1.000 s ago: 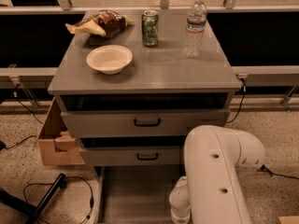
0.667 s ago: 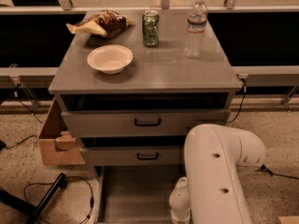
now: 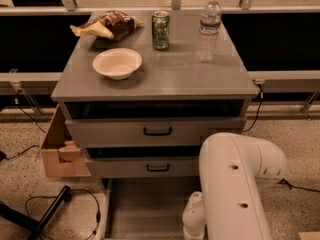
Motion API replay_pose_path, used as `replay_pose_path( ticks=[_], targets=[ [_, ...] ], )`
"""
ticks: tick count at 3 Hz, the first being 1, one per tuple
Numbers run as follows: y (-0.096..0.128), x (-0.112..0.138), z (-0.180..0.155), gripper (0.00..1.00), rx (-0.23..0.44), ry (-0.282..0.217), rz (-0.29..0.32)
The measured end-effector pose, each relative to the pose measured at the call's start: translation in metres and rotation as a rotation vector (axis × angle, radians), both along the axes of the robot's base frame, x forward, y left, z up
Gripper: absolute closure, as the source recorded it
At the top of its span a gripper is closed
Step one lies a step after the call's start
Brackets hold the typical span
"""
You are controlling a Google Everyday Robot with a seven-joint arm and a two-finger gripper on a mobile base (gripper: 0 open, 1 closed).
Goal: Open bottom drawer
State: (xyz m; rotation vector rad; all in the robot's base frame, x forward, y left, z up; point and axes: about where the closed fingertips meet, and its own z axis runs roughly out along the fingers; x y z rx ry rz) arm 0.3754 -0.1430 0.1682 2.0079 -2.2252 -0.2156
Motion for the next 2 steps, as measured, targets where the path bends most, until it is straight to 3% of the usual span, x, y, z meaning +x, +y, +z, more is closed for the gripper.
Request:
replay_pose_path(
  ticks=[2],
  targets=[
    [-0.0021,-0.0144,0.0045,1.0,0.005,-0.009,-0.024]
  ],
)
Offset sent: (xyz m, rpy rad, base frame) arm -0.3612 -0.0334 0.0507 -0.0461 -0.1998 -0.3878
